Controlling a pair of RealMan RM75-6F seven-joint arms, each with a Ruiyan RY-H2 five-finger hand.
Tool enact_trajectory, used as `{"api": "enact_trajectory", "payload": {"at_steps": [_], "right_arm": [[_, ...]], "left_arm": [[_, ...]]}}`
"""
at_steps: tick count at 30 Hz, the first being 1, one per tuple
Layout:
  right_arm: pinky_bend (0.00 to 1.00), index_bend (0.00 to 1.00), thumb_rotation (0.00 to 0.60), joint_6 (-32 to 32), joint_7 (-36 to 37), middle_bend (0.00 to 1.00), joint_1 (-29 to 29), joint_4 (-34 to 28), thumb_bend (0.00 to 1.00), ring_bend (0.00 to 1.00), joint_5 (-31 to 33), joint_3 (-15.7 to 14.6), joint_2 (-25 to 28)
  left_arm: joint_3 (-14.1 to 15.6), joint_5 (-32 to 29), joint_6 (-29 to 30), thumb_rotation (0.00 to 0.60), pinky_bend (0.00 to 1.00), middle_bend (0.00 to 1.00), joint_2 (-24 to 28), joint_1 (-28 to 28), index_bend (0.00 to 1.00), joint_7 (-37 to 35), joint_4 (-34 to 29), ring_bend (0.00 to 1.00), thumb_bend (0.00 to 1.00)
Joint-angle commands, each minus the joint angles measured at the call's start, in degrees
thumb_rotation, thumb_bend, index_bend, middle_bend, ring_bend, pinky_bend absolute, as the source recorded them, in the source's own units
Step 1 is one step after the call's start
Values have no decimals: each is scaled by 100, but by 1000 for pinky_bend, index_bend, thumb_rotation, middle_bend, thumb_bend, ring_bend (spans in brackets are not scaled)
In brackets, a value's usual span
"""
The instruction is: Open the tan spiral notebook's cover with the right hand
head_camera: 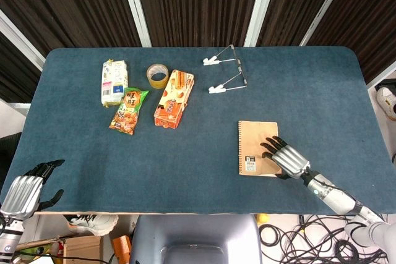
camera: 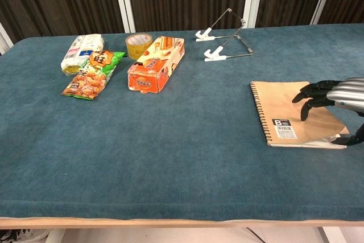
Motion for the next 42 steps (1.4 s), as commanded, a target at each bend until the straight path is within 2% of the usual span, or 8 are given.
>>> {"api": "enact_trajectory", "payload": {"at_steps": [1,12,17,35,42], "right_arm": [[85,353,600,-12,-9,107,3,-2,194,9,4,-2,1],[91,361,600,-78,-40,116,10,29,198,11,47,10,-20],[92,419,600,-68,-73,151,7,118,266,34,81,54,-89],[198,592,600,412,-63,277,17,660,365,149,90,292,-524],[206,604,600,410,-128,285,104,545,388,157,97,345,-505]], "left_arm": [[-1,2,11,600,471,276,-2,6,215,0,0,249,322],[1,18,37,600,472,277,-5,17,215,11,5,249,323],[1,21,75,600,472,277,5,39,215,9,-6,249,322],[22,67,101,600,472,277,25,59,215,-18,-12,249,323],[29,97,124,600,471,277,30,69,215,-32,-10,249,322]]}}
